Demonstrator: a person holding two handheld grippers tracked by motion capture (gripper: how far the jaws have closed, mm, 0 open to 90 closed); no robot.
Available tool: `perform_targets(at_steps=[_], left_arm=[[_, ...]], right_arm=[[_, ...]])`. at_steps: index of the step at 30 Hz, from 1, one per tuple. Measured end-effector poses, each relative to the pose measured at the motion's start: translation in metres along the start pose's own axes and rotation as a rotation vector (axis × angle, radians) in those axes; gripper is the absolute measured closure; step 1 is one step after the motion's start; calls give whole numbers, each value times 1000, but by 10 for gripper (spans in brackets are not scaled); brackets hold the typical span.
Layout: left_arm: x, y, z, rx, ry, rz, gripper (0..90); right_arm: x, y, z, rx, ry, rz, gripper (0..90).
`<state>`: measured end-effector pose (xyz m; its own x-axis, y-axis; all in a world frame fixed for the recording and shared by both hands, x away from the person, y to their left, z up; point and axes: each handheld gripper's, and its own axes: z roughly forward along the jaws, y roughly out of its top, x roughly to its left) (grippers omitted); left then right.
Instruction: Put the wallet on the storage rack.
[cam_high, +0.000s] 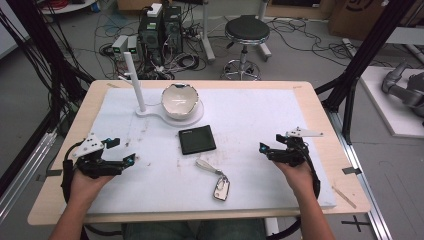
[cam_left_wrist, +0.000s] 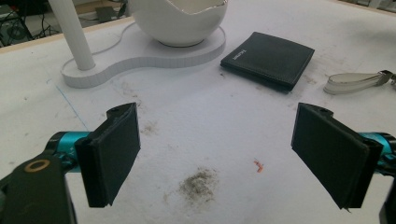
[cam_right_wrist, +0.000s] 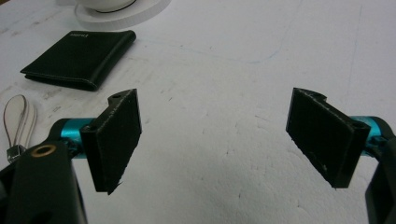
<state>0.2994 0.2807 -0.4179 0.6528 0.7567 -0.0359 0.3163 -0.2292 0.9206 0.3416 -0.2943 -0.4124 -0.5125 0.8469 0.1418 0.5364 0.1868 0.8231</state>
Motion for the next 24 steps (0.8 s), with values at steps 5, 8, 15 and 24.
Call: perform_targets(at_steps=[5, 8, 15, 24], left_arm=[[0, 0, 0, 3, -4, 8, 155], [0, 0, -2, -1, -6, 7, 155], [0, 0, -1, -3, -4, 10, 155], [-2, 1, 0, -1, -7, 15, 155]], right_arm=[[2, 0, 1, 6, -4, -9, 185], [3, 1, 2, 6, -7, -15, 185], [5, 1, 5, 25, -6, -27, 185], [3, 1, 3, 15, -10, -21, 185]])
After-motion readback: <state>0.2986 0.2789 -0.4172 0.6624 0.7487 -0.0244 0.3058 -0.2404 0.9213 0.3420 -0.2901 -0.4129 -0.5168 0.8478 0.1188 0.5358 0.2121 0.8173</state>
